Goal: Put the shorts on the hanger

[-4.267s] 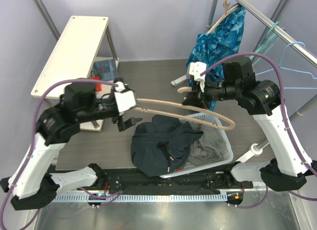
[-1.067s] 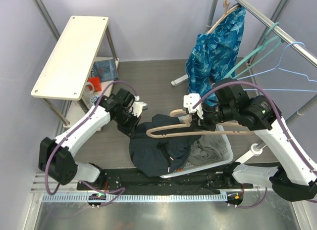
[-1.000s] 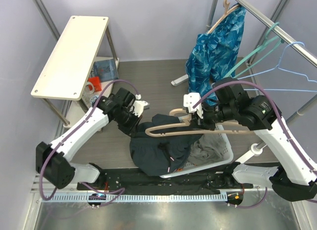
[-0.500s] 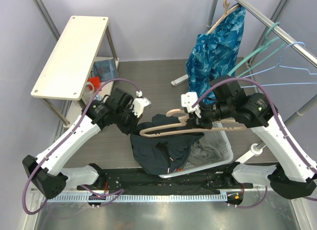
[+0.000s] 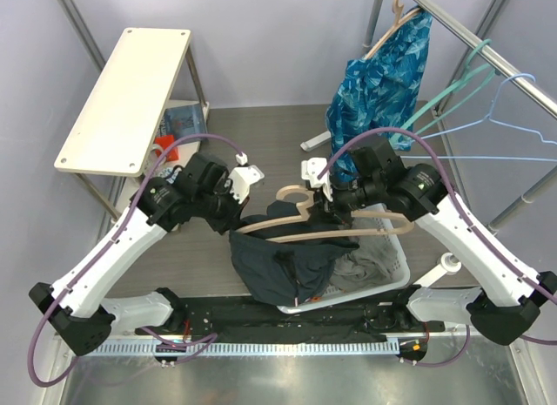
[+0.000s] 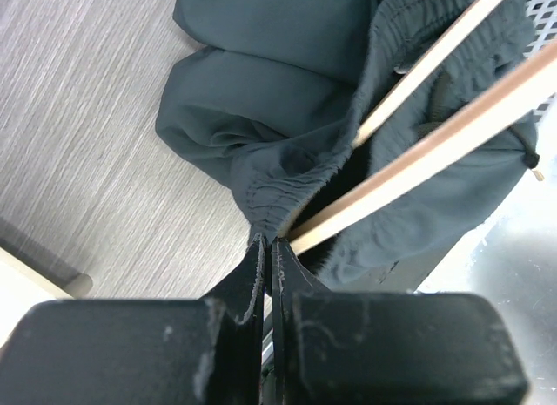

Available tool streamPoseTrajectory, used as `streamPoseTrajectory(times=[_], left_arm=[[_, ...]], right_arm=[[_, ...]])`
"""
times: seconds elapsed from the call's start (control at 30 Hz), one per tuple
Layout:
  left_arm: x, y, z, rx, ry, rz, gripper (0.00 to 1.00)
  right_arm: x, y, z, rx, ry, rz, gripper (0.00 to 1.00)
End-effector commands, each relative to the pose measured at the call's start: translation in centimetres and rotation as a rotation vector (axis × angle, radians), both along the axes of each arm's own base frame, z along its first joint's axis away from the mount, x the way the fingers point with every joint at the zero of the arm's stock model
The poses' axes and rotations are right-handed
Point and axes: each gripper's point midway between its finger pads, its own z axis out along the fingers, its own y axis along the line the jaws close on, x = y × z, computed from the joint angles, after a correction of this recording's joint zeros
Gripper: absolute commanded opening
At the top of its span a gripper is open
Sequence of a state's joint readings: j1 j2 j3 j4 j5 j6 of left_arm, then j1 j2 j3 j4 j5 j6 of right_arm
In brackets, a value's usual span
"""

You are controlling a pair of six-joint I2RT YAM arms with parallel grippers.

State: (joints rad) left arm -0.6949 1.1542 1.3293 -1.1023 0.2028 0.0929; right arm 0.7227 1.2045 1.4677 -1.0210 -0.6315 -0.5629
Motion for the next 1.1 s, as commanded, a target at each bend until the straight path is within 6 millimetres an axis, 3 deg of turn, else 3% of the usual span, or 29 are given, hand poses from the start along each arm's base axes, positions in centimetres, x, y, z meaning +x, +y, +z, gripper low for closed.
streamPoseTrajectory(times=[0.0, 0.17, 0.33, 0.43, 0.47, 0.5, 0.6, 0.63, 0.7, 0.87, 1.07], left_arm=[[0.1, -0.8, 3.0, -0.077, -0.060, -0.005, 0.00], [0.3, -1.8, 4.4, -0.128, -0.050, 0.009, 0.00], [0.2, -3.2, 4.7, -0.166, -0.002, -0.009, 0.00], [-1.6, -4.3, 5.0, -0.220, 0.058, -0.106, 0.01], [-2.0, -4.2, 5.1, -0.223, 0.062, -0.125, 0.07], [-2.6, -3.7, 5.0, -0.209, 0.059, -0.155, 0.27], [-3.4, -2.2, 6.6, -0.240, 0.014, -0.234, 0.65], [-2.8, -1.4, 7.9, -0.275, -0.022, -0.229, 0.73], [-2.7, 0.4, 8.1, -0.223, -0.107, -0.311, 0.84], [-2.4, 3.5, 5.9, -0.039, -0.190, -0.429, 0.84], [-2.2, 2.9, 4.2, -0.035, -0.313, -0.590, 0.86]], right_arm=[[1.2, 2.4, 2.0, 0.159, -0.033, -0.013, 0.01], [1.4, 3.8, 1.2, 0.201, 0.026, -0.014, 0.01], [2.7, 5.3, 0.7, 0.254, 0.047, -0.046, 0.01], [3.1, 5.7, 0.8, 0.308, 0.024, -0.055, 0.01], [2.9, 5.7, 0.8, 0.319, 0.017, -0.048, 0.01], [2.7, 5.6, 0.9, 0.336, 0.003, -0.041, 0.01], [2.1, 5.4, 0.8, 0.369, -0.020, -0.022, 0.01], [1.8, 5.3, 0.8, 0.379, -0.018, -0.008, 0.01], [1.5, 5.3, 0.5, 0.390, -0.027, 0.005, 0.01], [1.0, 4.9, 0.8, 0.384, -0.087, 0.051, 0.01], [0.5, 4.7, 1.4, 0.374, -0.128, 0.104, 0.01]])
